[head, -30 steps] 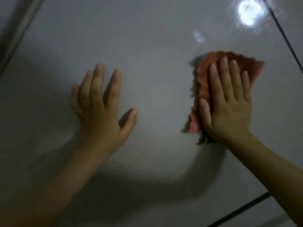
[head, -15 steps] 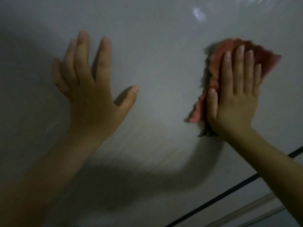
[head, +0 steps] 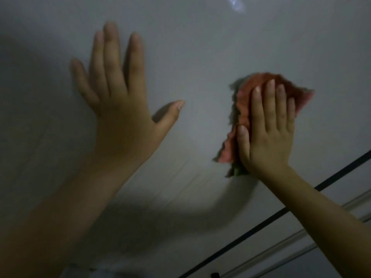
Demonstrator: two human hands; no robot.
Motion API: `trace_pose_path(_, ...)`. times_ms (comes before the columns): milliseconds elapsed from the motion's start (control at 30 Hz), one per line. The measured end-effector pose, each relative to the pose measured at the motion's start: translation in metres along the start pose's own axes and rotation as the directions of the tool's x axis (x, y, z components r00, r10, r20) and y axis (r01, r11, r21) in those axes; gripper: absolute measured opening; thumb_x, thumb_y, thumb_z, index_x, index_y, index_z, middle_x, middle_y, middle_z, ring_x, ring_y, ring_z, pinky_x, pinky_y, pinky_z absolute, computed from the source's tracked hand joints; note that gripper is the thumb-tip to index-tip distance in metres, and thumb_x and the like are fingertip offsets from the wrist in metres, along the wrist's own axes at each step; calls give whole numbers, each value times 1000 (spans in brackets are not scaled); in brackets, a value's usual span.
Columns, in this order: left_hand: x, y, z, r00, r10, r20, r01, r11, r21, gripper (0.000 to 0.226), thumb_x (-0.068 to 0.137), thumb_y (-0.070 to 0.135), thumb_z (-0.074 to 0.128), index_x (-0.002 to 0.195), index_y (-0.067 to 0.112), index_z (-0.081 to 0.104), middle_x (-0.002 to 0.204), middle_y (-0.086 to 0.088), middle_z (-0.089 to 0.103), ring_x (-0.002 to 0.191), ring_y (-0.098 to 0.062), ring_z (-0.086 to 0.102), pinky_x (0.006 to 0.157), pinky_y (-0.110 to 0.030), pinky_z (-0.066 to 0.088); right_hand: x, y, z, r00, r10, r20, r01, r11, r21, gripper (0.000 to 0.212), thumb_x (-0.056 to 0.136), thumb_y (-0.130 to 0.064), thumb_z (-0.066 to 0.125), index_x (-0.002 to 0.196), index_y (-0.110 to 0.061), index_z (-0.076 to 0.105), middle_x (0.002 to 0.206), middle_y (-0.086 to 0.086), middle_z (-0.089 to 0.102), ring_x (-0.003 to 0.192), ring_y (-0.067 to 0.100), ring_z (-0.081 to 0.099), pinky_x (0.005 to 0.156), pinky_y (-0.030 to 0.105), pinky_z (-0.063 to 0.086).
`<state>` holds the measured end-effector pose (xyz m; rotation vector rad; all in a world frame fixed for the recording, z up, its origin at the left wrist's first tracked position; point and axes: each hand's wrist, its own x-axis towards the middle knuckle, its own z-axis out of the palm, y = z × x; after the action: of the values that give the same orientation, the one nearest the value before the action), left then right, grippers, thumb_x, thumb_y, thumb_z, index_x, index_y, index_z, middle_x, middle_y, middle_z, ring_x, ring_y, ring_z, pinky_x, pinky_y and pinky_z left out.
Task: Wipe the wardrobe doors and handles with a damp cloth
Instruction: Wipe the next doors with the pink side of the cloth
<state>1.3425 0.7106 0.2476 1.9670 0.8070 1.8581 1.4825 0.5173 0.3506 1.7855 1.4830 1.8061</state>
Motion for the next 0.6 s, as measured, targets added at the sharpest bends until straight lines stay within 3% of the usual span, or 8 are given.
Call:
trace_pose_path(67,-5,10,2,999,47,-14,-46,999,8,92,87,70,41,150,4,26,152,-29,20,143,-43,17,111,-66,11,0,-19,6,991,137,-14,-136,990,39,61,99,-37,24,151,-7,13,156,18,16,145,18,-2,118,44,6)
trace_pose_path(100,-8,14,6,999,42,-8,-42,999,9,92,87,69,42,150,5,26,153,-29,20,143,-42,16,111,-66,11,-12,-26,9,996,94,12,-94,995,44,61,99,-37,24,151,-8,11,158,16,8,146,19,-3,119,43,4)
trace_pose_path(200,-15,23,12,999,40,13,-40,999,4,90,87,69,44,150,6,26,153,-28,20,143,-41,16,111,-65,13,-64,-26,12,960,-249,127,248,968,26,60,101,-37,23,152,-14,4,160,7,-7,147,22,0,119,41,2)
trace_pose_path(300,-21,32,15,1000,26,16,-25,999,-36,90,86,67,48,149,6,29,152,-28,22,142,-41,17,111,-64,13,-72,8,7,938,-327,116,329,944,4,59,101,-37,24,152,-13,9,160,7,-2,147,21,4,119,39,4)
trace_pose_path(367,-22,35,16,1000,28,8,-27,999,-30,92,84,67,50,149,5,30,152,-29,22,142,-41,17,112,-62,14,-55,30,2,972,-220,83,221,975,-9,60,102,-38,23,153,-14,4,160,5,-4,147,20,1,119,39,2)
trace_pose_path(433,-22,34,17,1000,29,3,-29,999,-26,93,84,68,50,149,6,30,152,-29,23,142,-42,18,113,-61,15,-21,39,-2,1000,-8,25,8,1000,-15,61,101,-38,22,152,-9,3,160,12,1,145,21,1,118,40,1)
trace_pose_path(533,-21,31,17,1000,30,-6,-30,999,13,95,84,73,44,150,7,28,152,-29,22,142,-43,19,113,-59,15,15,11,3,947,291,-139,-289,957,33,60,98,-34,24,146,3,22,150,29,25,143,32,13,116,43,4)
trace_pose_path(600,-21,34,19,1000,27,-8,-27,999,23,96,83,75,42,150,7,28,152,-29,22,142,-43,19,113,-59,15,6,-12,7,966,235,-107,-230,972,54,59,99,-34,25,147,1,22,152,26,24,143,30,10,116,44,5)
